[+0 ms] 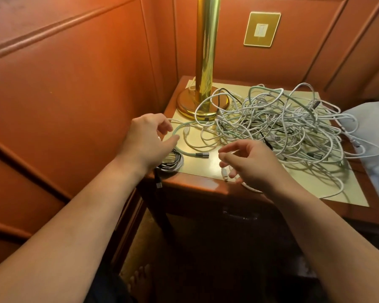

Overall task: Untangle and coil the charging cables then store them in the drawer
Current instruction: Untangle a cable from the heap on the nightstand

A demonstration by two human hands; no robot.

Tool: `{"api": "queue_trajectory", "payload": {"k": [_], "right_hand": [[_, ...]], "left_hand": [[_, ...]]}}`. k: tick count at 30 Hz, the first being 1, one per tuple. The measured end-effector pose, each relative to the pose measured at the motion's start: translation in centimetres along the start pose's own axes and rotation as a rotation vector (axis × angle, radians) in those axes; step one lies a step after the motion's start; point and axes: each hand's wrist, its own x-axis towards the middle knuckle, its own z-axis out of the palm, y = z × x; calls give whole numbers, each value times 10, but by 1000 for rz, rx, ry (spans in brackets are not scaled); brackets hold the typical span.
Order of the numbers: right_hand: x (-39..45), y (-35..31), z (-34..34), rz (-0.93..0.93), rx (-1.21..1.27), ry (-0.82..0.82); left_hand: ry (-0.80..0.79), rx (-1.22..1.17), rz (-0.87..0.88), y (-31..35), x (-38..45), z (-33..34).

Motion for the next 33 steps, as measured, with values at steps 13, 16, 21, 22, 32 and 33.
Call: {"api": "queue_trajectory", "payload": {"k": [13, 16, 21, 22, 32, 33], "right_hand": [[21, 10, -7, -207, -311, 16], [30, 15, -11, -183, -291, 38], [43, 14, -15, -199, -287, 29], [45, 15, -15, -204, -308, 23], [52, 20, -11, -304, -539, 32], [53, 21, -11, -306, -520, 34]], "left_hand": [[-377, 337, 124, 16, 54, 46], [-412, 354, 176, 13, 66, 49], [-512, 331, 241, 15, 75, 51], [-538, 280, 241, 15, 75, 50], [-460, 179, 360, 20, 67, 66], [-460, 129, 349, 21, 67, 65]]}}
